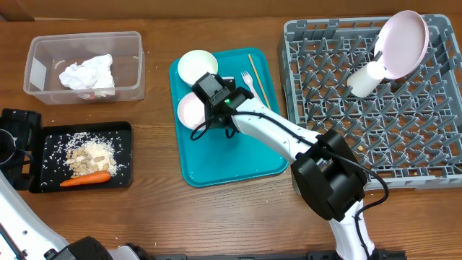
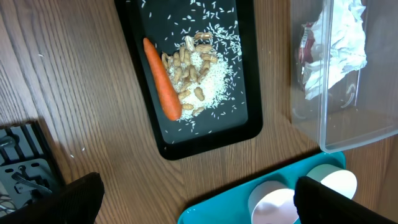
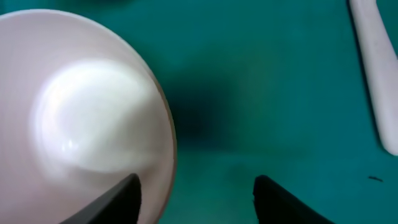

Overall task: Sort waste into correct bins and load items into the dishwasher rack
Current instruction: 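Reach the right gripper to the pink bowl and grasp its rim, then lift the pink bowl off the teal tray toward the rack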

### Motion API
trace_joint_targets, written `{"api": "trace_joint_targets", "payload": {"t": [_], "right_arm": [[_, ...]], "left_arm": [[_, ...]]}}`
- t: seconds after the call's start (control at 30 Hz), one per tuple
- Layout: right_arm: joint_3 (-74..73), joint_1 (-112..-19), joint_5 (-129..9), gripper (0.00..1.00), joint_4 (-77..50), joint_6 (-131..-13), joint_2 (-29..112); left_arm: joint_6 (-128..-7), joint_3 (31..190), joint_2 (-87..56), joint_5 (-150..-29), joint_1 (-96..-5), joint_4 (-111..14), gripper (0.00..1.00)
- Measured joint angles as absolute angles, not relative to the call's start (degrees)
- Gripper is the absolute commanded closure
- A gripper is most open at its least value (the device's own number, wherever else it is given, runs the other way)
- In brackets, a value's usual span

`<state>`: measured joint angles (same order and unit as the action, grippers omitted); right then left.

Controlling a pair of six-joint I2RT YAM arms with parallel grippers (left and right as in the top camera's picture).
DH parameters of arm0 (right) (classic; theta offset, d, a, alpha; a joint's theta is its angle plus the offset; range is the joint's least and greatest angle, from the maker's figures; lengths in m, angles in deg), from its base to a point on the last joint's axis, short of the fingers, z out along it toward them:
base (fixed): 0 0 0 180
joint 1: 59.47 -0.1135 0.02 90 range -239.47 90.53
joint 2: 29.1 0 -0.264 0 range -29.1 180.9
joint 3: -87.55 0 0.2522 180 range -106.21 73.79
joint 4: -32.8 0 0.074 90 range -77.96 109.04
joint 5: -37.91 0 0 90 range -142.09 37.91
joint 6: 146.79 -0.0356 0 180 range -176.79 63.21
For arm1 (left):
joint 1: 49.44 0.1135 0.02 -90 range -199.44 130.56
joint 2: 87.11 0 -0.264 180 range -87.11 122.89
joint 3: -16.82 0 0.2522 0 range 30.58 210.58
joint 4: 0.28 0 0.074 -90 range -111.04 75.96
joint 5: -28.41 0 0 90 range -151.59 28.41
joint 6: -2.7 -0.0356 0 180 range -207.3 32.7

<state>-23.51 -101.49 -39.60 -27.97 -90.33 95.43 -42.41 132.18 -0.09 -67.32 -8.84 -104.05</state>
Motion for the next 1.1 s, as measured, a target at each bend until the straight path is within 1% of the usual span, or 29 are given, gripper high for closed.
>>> {"api": "trace_joint_targets", "payload": {"t": [0.17, 0.27, 0.33, 0.43, 0.5, 0.57, 0.6, 0.63, 0.73, 0.9, 1.1], "right_arm": [[-23.9, -101.5, -37.9, 0.46, -34.6, -91.1, 95.4], [-25.5, -101.1, -34.5, 0.39, -42.2, -93.1, 95.4], [-28.0, -100.4, -31.1, 0.36, -47.0, -94.2, 95.2], [-32.3, -99.5, -28.9, 0.35, -50.2, -94.4, 94.1], [-35.1, -99.2, -30.5, 0.35, -49.1, -92.6, 92.7], [-36.9, -99.3, -37.4, 0.26, -45.1, -87.4, 90.9], [-37.1, -99.5, -42.8, 0.24, -42.7, -83.7, 90.2], [-37.1, -99.6, -48.4, 0.22, -40.2, -79.8, 89.9], [-36.6, -100.1, -57.9, 0.22, -37.3, -73.2, 90.2], [-33.0, -100.4, -62.8, 0.22, -34.2, -70.0, 91.3], [-28.9, -100.5, -64.0, 0.21, -31.2, -69.4, 92.1]], "left_arm": [[-42.4, 132.2, -0.1, -67.3, -8.8, -104.1, 0.0], [-42.4, 132.2, -0.1, -67.3, -8.8, -104.1, 0.0], [-42.4, 132.2, -0.1, -67.3, -8.8, -104.1, 0.0], [-42.4, 132.2, -0.1, -67.3, -8.8, -104.1, 0.0], [-42.4, 132.2, -0.1, -67.3, -8.8, -104.1, 0.0], [-42.4, 132.2, -0.1, -67.3, -8.8, -104.1, 0.0], [-42.4, 132.2, -0.1, -67.3, -8.8, -104.1, 0.0], [-42.4, 132.2, -0.1, -67.3, -8.8, -104.0, 0.0], [-42.4, 132.2, -0.1, -67.3, -8.8, -104.1, 0.0], [-42.4, 132.2, -0.1, -67.3, -8.8, -104.1, 0.0], [-42.4, 132.2, -0.1, -67.3, -8.8, -104.1, 0.0]]}}
